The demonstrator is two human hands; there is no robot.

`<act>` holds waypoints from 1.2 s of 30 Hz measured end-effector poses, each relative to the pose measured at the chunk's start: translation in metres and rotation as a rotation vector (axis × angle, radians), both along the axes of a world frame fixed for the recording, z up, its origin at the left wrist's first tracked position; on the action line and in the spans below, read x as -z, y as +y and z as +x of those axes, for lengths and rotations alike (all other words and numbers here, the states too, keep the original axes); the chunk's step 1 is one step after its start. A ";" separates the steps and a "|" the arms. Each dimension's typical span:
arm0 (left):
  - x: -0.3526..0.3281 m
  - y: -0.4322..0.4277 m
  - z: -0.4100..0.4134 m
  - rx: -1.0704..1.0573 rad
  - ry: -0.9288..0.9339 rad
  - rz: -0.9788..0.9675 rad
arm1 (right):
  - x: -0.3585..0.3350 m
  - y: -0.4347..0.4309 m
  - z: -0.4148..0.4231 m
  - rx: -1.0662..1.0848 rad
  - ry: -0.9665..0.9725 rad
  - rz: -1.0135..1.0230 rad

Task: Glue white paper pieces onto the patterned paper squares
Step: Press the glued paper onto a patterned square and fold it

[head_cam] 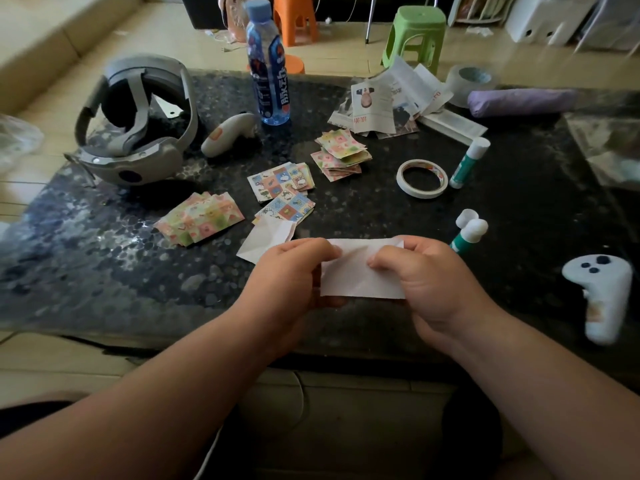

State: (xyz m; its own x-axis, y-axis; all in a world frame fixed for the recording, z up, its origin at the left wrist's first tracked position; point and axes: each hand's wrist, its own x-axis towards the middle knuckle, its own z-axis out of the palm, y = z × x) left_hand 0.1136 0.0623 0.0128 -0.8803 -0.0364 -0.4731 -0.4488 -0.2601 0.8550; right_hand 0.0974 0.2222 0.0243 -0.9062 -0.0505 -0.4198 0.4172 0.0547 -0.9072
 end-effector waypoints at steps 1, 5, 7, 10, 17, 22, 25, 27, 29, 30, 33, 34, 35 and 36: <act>-0.002 -0.002 -0.001 -0.014 -0.005 -0.037 | 0.000 0.000 -0.001 0.002 0.004 0.005; -0.001 -0.011 -0.002 0.036 0.025 -0.262 | 0.001 -0.003 -0.003 -0.005 0.004 0.014; 0.000 -0.012 -0.002 0.060 0.047 -0.334 | 0.001 -0.005 -0.002 -0.012 -0.003 0.017; 0.002 -0.012 0.000 0.116 0.054 -0.419 | 0.003 -0.006 -0.003 -0.015 -0.003 0.044; 0.006 -0.017 0.010 0.280 0.010 -0.356 | 0.008 -0.007 -0.013 -0.161 -0.035 0.119; 0.011 -0.031 0.011 0.288 -0.011 -0.239 | 0.009 -0.020 -0.021 -0.260 -0.039 0.223; 0.012 -0.041 0.008 0.237 -0.086 -0.036 | 0.004 -0.030 -0.029 -0.369 -0.060 0.255; 0.012 -0.048 0.005 0.196 -0.106 0.009 | 0.000 -0.039 -0.033 -0.448 -0.078 0.275; 0.013 -0.057 0.002 0.148 -0.122 0.010 | -0.001 -0.050 -0.035 -0.508 -0.089 0.273; 0.013 -0.061 0.001 0.130 -0.130 0.020 | -0.001 -0.056 -0.036 -0.529 -0.087 0.246; 0.013 -0.073 0.001 0.059 -0.185 0.149 | 0.006 -0.070 -0.044 -0.483 -0.050 0.150; 0.014 -0.079 0.001 0.029 -0.199 0.193 | 0.009 -0.074 -0.049 -0.418 -0.046 0.115; 0.013 -0.084 0.002 0.007 -0.196 0.216 | 0.012 -0.078 -0.054 -0.342 -0.055 0.079; 0.013 -0.090 0.002 -0.003 -0.184 0.225 | 0.015 -0.082 -0.060 -0.266 -0.070 0.059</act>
State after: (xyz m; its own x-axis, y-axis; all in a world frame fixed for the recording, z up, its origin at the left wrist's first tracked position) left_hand 0.1156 -0.0279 0.0000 -0.7786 0.0849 -0.6217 -0.5902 -0.4355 0.6797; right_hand 0.0373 0.1404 0.0089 -0.8331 -0.2565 -0.4900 0.4424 0.2227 -0.8687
